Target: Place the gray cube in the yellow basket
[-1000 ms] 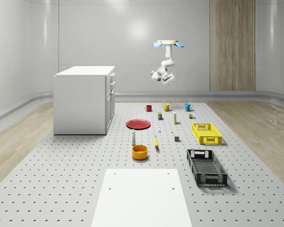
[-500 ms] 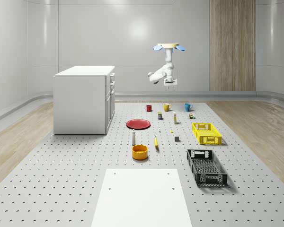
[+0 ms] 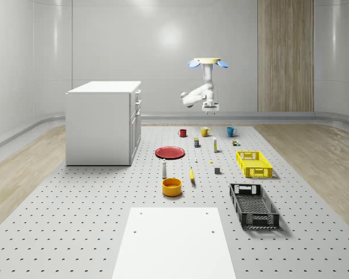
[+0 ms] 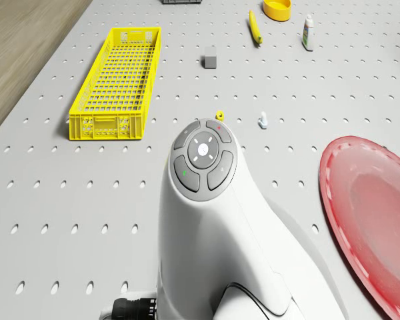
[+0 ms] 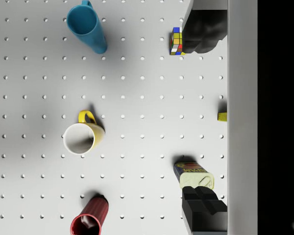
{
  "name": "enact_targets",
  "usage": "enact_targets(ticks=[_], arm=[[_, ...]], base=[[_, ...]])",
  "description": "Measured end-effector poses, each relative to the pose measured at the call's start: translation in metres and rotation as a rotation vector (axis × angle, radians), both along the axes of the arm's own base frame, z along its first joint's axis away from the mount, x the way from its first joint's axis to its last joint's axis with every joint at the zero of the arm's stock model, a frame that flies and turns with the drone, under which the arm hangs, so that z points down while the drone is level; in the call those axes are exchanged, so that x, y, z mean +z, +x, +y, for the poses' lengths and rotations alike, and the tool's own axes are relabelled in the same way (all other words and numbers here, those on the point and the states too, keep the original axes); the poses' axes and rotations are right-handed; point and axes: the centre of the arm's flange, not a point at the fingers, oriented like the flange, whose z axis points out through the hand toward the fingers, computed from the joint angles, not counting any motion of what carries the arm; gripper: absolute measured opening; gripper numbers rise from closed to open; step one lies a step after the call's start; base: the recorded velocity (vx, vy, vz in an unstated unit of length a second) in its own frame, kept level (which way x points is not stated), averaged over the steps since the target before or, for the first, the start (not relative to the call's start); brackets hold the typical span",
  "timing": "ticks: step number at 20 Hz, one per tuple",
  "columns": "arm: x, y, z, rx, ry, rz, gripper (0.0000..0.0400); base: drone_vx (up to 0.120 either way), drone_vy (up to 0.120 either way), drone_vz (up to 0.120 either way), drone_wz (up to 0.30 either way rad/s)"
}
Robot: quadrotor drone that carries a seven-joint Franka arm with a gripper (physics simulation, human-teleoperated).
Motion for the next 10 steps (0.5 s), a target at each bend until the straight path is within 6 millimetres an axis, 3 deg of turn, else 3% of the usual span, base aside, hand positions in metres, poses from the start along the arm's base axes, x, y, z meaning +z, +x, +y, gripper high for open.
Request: enact_targets(ticks=[5,10], arm=[[0.0000,0.0000,-0.0008,0.000,-0.008,0.000,0.0400],[-0.0001,0.0000,-0.0010,0.000,-0.011,0.000,0.0400]], base=[[0.120,0.000,-0.120,0.000],[0.120,0.000,-0.008,0.000]])
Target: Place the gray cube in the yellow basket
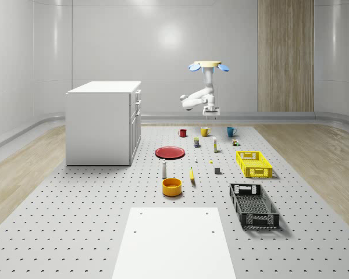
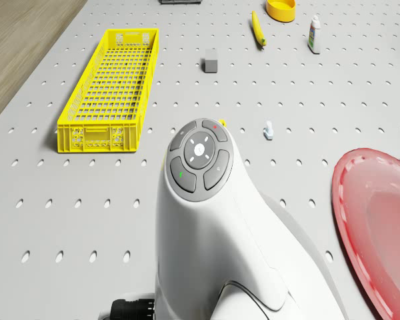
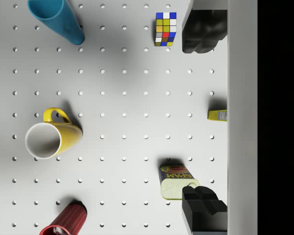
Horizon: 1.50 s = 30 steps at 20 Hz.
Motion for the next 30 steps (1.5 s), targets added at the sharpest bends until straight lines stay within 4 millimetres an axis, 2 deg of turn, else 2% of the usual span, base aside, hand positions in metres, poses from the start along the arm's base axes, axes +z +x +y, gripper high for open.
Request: enact_targets(ticks=[5,11,30], arm=[[0.0000,0.0000,-0.0001,0.000,-0.001,0.000,0.0400],[0.0000,0.0000,-0.0002,0.000,-0.002,0.000,0.0400],[-0.0001,0.0000,-0.0001,0.000,-0.002,0.000,0.0400]], base=[[0.120,0.000,-0.112,0.000],[0.120,-0.033,0.000,0.000],[0.120,0.000,0.000,0.000]])
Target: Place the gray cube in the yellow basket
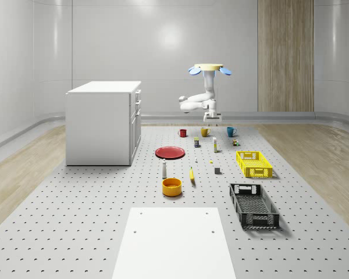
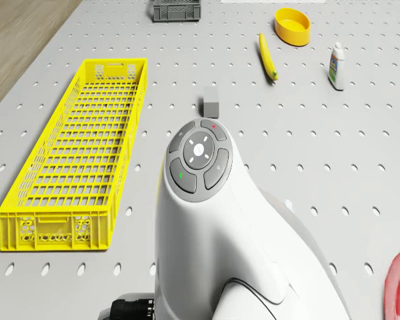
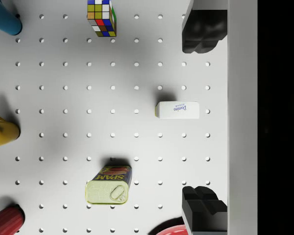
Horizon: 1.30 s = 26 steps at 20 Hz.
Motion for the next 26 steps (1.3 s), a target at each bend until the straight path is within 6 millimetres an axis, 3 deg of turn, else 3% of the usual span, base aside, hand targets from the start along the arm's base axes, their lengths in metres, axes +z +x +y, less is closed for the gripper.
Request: enact_targets(ticks=[14,19,26], arm=[[0.0000,0.0000,0.0000,0.000,0.000,0.000,0.0400],[0.0000,0.0000,0.0000,0.000,0.000,0.000,0.0400],[0.0000,0.0000,0.0001,0.000,0.000,0.000,0.0400]], base=[[0.120,0.000,0.000,0.000],[0.120,0.000,-0.104,0.000],[0.120,0.000,-0.023,0.000]])
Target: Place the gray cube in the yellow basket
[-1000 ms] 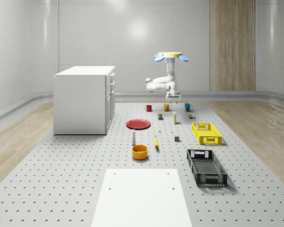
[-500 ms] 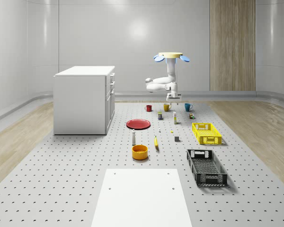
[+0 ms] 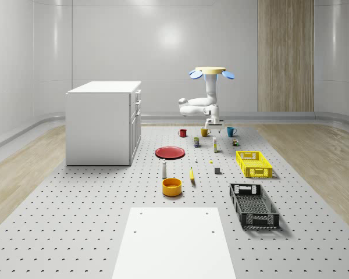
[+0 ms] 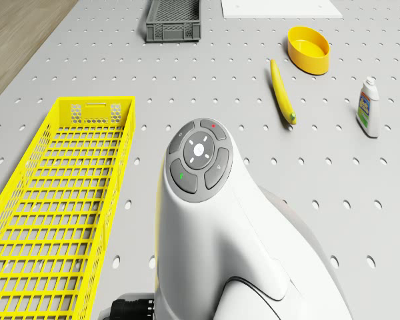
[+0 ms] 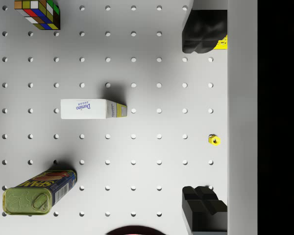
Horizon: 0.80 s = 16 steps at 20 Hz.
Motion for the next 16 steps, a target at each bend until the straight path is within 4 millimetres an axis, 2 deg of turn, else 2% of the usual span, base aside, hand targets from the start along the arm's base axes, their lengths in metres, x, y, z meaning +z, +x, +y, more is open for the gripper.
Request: enact_targets(ticks=[5,8,13,16], arm=[[0.0000,0.0000,0.0000,0.000,0.000,0.000,0.0400],[0.0000,0.0000,0.0000,0.000,0.000,0.000,0.0400],[0.0000,0.0000,0.0000,0.000,0.000,0.000,0.0400],[0.0000,0.0000,0.0000,0.000,0.000,0.000,0.0400]], base=[[0.120,0.000,-0.120,0.000],[0.120,-0.093,-0.120,0.000],[0.120,0.000,0.000,0.000],[0.120,0.000,-0.120,0.000]])
